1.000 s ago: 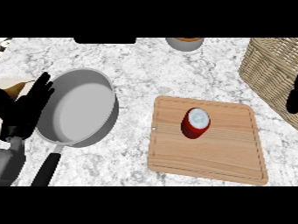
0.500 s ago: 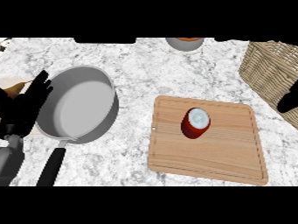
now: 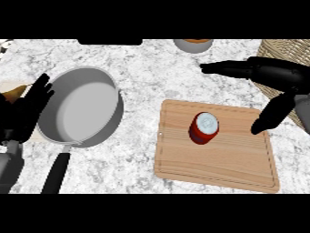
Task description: Pick the can from the cutting board and place it in the basket
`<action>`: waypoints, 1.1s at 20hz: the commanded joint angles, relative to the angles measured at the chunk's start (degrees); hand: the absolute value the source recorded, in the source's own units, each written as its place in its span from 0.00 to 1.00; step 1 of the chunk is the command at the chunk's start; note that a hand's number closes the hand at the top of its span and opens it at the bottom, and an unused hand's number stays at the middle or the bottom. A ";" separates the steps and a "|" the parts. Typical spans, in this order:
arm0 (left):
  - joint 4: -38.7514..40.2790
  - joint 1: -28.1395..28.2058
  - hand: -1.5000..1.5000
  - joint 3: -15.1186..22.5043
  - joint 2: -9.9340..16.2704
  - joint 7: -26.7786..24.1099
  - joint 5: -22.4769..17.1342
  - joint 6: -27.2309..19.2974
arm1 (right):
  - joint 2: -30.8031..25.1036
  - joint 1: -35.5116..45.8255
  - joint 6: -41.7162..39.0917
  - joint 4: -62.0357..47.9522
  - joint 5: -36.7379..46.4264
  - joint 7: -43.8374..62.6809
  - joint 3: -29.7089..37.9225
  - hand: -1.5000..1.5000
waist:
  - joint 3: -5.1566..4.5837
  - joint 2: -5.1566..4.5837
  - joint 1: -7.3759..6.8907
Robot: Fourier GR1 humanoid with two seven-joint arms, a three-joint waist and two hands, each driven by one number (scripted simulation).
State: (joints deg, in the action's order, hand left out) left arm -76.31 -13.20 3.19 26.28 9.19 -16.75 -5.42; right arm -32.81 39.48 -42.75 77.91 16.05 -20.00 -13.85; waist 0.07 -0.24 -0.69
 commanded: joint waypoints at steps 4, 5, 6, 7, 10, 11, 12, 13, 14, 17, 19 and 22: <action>-2.23 2.07 0.50 0.79 -2.94 0.10 2.02 -1.32 | 9.11 -3.68 6.95 -7.41 3.68 -7.94 -2.63 0.00 | -0.03 0.05 -0.20; -2.05 -0.67 0.50 -0.29 -2.32 2.89 2.30 -1.84 | 9.10 -3.19 5.09 -7.74 4.14 -7.80 -2.93 0.00 | -0.05 0.12 0.17; -4.63 2.02 0.50 -2.05 0.49 2.68 0.27 1.40 | 11.48 -3.98 8.56 -9.56 5.98 -7.88 -4.02 0.00 | -0.04 0.14 -0.25; -2.20 2.12 0.50 -1.39 -2.08 -0.04 2.67 0.44 | 10.52 -4.69 7.59 -7.32 8.47 -8.72 -4.97 0.00 | -0.06 0.18 0.29; -1.50 1.12 0.50 -2.08 -2.26 1.62 2.22 1.07 | 12.83 -0.93 9.77 -13.02 13.16 -7.66 -7.12 0.00 | -0.07 0.10 -0.01; -2.81 3.54 0.50 -3.38 -1.11 1.28 1.37 2.64 | 13.20 -3.70 10.65 -10.28 13.92 -7.24 -7.64 0.00 | -0.07 0.21 0.15; -1.51 4.43 0.50 -1.72 -4.07 -2.52 4.25 0.78 | 12.44 -2.70 8.55 -11.01 14.15 -7.14 -6.94 0.00 | -0.08 0.20 0.29; -5.05 3.59 0.50 -2.78 -2.16 2.10 2.35 1.78 | 12.31 -2.06 10.55 -16.11 16.54 -11.71 -8.09 0.00 | -0.05 0.13 -0.09; -1.46 1.91 0.50 -2.30 -4.00 0.17 4.30 0.54 | 10.81 -0.92 8.17 -15.25 16.68 -11.92 -7.48 0.00 | -0.07 0.13 0.26; 2.47 -0.18 0.50 -4.45 -2.98 -0.51 4.18 2.94 | 9.65 -1.42 10.06 -18.32 19.58 -16.23 -7.51 0.00 | -0.07 0.06 0.41; 1.81 0.77 0.50 -4.69 -3.62 -0.83 4.59 3.45 | 11.76 1.38 11.12 -22.47 21.60 -16.04 -7.06 0.00 | -0.07 0.08 0.23; -1.98 1.23 0.50 -3.90 -5.16 1.80 6.28 2.29 | 13.14 1.57 9.94 -22.09 21.96 -15.95 -5.44 0.00 | -0.07 0.19 0.32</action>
State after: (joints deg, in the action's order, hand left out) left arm -78.06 -12.30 -0.55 22.43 10.84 -11.89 -3.42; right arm -20.10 38.88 -29.70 58.30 36.69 -33.05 -21.35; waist 0.08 -0.07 -0.45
